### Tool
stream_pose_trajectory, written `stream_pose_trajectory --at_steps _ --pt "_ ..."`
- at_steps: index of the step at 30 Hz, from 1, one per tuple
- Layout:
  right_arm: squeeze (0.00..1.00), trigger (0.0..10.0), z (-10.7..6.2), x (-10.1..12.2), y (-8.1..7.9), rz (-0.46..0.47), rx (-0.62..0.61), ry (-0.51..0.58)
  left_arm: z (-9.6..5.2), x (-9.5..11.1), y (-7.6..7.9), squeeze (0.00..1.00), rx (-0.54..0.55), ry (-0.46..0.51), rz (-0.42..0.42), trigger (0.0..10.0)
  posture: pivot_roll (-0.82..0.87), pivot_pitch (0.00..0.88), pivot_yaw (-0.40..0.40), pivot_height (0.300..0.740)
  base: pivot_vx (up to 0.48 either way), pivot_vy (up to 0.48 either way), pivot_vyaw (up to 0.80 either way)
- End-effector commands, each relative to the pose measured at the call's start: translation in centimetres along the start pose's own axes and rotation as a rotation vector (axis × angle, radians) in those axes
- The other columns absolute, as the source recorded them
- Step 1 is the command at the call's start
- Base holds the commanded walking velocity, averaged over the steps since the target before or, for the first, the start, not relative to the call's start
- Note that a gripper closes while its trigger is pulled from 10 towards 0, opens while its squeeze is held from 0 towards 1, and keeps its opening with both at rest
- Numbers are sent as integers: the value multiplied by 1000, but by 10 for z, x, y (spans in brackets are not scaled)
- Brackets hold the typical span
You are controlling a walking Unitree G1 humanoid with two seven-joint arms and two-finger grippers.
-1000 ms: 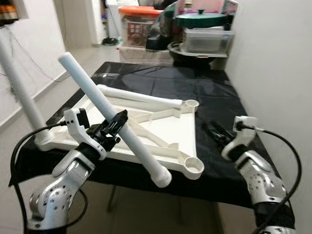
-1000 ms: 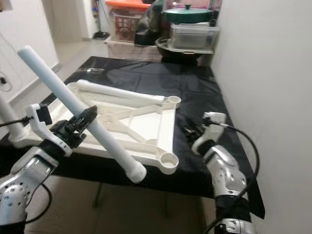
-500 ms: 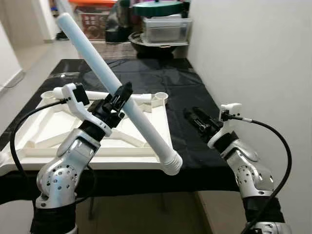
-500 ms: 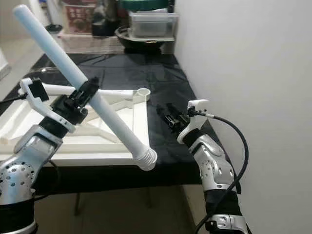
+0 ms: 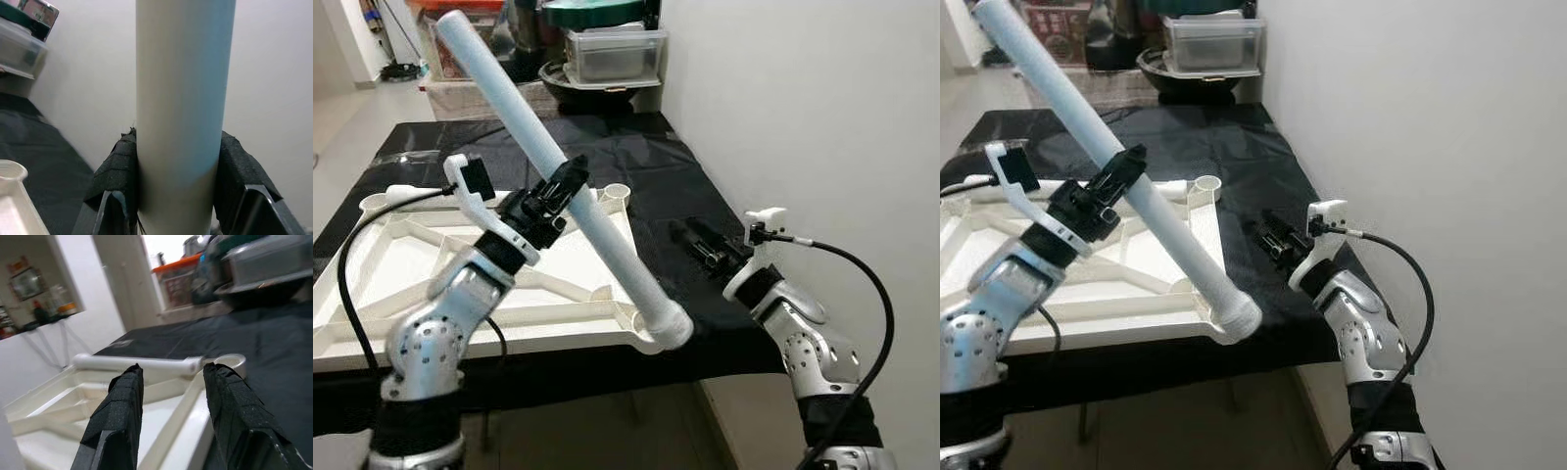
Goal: Building children table
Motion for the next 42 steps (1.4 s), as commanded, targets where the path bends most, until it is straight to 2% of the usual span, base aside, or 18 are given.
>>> stream_pose_trajectory --at_steps 1,8,20,29,37,42 --pt "0 10000 3 6 -3 -29 -9 29 6 2 3 0 -28 -8 38 10000 21 0 -38 740 0 0 -788" --pt "0 10000 9 17 -7 -71 -25 68 14 3 4 0 -46 -23 78 10000 20 0 -38 740 0 0 -788" --pt "0 10000 15 17 -15 -94 -40 95 28 12 -1 0 -52 -1 136 10000 23 0 -35 740 0 0 -788" --pt "0 10000 18 22 -24 -101 -24 108 29 13 -5 0 -45 -1 156 10000 18 0 -29 740 0 0 -792" --pt "0 10000 23 21 -23 -109 -6 45 33 12 -4 0 -65 -16 194 10000 18 0 -31 740 0 0 0" --pt "0 10000 26 30 -12 -146 10 0 37 8 4 0 -151 -59 246 10000 22 0 -35 740 0 0 0"
Point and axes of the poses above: a point about 5 cm out from each wrist's last joint towards the gripper, its own z axis pointing out of the wrist towards the gripper, its own x axis along the axis of the wrist's last joint, y = z × x, the point moved 5 cm from there along z, pointing out of the wrist towards the gripper, and after that the axes turned 8 degrees about z, right-handed, at the moved point
